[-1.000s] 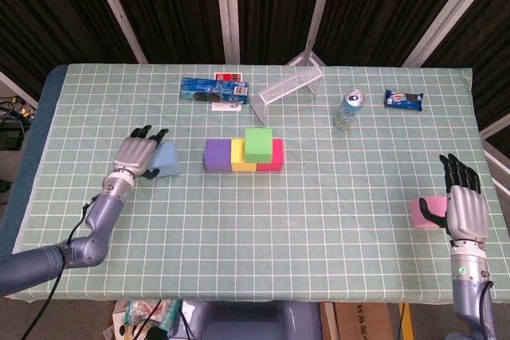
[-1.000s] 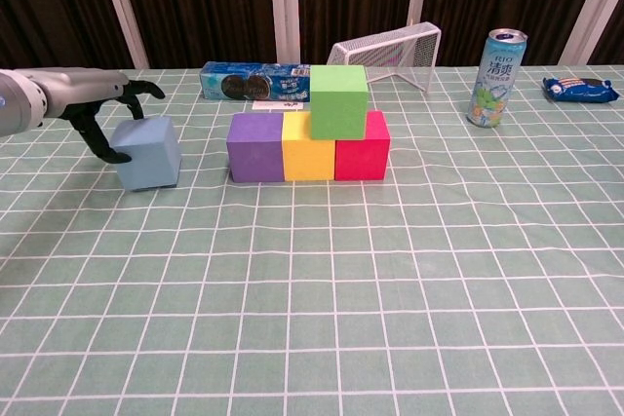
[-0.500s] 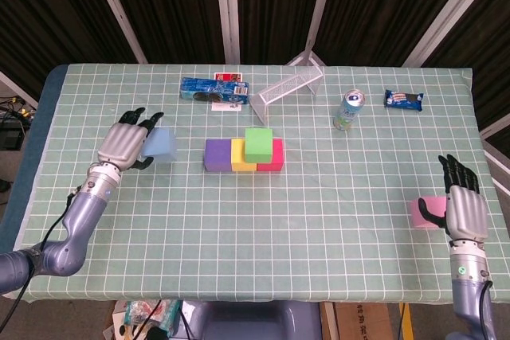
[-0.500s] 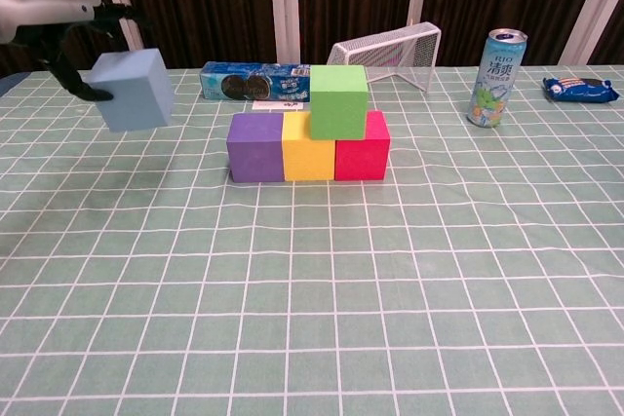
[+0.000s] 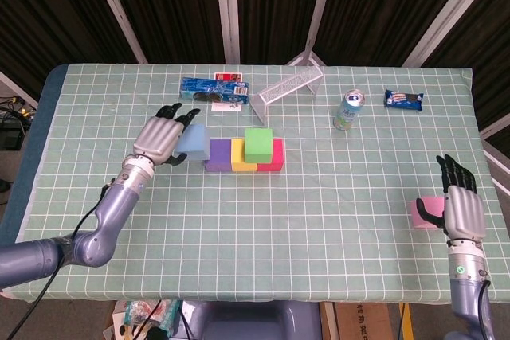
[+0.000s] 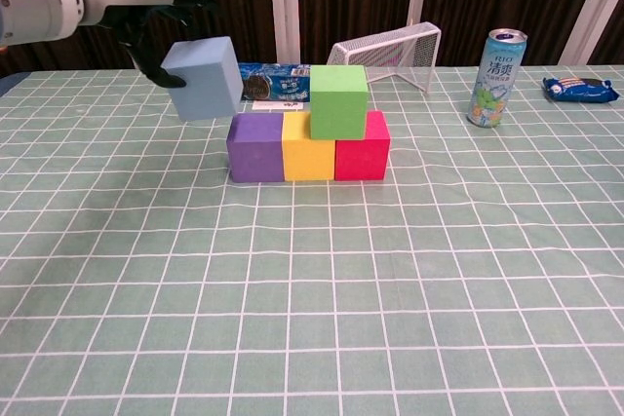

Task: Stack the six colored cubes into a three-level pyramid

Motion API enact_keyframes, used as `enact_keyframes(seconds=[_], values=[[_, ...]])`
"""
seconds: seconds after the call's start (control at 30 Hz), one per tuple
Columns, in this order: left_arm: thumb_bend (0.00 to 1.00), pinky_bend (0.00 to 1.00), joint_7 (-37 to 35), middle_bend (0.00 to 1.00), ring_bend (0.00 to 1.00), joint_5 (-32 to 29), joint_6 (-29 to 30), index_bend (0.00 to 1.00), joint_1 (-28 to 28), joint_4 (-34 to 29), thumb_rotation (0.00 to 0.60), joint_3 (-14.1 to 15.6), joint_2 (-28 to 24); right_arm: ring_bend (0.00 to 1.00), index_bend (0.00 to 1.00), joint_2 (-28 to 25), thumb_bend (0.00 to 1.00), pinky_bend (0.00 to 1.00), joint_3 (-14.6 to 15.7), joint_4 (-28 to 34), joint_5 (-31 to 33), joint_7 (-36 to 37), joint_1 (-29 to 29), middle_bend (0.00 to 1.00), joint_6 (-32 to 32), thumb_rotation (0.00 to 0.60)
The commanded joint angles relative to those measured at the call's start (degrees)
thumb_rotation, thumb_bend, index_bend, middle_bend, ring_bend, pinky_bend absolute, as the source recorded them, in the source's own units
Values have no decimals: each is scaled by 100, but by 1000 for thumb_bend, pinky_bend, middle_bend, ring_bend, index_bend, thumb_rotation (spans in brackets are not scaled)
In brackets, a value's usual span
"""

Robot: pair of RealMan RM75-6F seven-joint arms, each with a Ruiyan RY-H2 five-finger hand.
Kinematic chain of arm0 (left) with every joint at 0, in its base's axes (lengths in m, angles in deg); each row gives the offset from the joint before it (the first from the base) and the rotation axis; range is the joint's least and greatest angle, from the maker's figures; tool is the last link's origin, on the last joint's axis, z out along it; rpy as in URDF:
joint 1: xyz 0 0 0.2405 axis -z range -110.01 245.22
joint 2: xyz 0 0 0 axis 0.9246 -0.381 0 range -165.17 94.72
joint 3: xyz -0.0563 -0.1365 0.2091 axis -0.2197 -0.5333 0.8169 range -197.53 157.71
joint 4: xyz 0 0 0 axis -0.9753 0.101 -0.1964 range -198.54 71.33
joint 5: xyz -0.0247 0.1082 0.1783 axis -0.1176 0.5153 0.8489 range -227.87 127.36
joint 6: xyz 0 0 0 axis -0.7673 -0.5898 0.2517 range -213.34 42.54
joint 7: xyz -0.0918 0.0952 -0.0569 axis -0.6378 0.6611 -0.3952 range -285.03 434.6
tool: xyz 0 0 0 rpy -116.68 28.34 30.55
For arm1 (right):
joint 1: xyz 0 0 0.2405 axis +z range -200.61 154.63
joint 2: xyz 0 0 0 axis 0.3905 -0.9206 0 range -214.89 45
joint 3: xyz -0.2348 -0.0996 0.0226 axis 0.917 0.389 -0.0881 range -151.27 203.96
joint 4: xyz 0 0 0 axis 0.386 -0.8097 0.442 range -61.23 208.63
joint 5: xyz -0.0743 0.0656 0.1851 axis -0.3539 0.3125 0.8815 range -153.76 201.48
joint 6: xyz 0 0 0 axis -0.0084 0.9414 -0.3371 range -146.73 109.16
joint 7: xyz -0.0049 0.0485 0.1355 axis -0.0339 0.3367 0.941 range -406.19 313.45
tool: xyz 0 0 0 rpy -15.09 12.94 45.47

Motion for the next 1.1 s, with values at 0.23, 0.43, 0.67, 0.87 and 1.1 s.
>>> enact_keyframes(seconds=[0.23,0.43,0.67,0.87,1.1], values=[[420,97,678,289,14,-935,92,24,646,164,600,-93,375,0,0,-53,384,0,-16,15,94,113,-13,0,-94,600],[420,97,956,290,14,-1345,172,24,923,231,600,-88,503,0,0,-93,383,0,-64,14,215,210,-13,0,-168,600],[420,97,1099,291,14,-1564,250,24,1141,406,600,-75,700,0,0,-123,384,0,-68,33,270,254,2,0,-247,600],[420,97,1147,292,14,-1647,256,24,1231,520,600,-35,792,0,0,-127,384,0,-72,30,300,269,8,0,-265,600],[420,97,1100,293,14,-1687,230,24,1247,648,600,6,873,0,0,-119,384,0,-66,38,319,262,18,0,-280,600]])
